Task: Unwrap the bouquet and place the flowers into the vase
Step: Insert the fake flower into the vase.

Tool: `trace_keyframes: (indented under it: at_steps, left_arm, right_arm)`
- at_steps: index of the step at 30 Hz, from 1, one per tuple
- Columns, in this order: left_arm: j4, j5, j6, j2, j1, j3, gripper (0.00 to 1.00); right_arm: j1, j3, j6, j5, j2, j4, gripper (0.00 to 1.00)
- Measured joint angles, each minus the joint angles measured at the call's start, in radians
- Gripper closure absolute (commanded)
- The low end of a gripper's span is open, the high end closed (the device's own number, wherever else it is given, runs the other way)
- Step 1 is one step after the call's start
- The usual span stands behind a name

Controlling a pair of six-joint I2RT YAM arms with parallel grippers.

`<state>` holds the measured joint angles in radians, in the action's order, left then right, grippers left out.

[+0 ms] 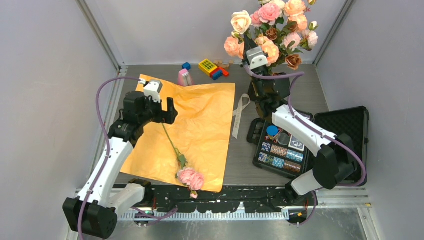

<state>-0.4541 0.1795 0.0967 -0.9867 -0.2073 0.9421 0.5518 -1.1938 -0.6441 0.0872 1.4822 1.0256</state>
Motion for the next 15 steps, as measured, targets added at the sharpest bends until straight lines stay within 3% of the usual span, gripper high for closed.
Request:
trace_keyframes:
  at_steps: [15]
  left_arm:
    - [0.0,0.0,-0.001,-0.002,0.0,0.0,0.0]
  right_arm:
    - [-0.027,0.033,0.067,-0.004,0.019,0.108,1.0]
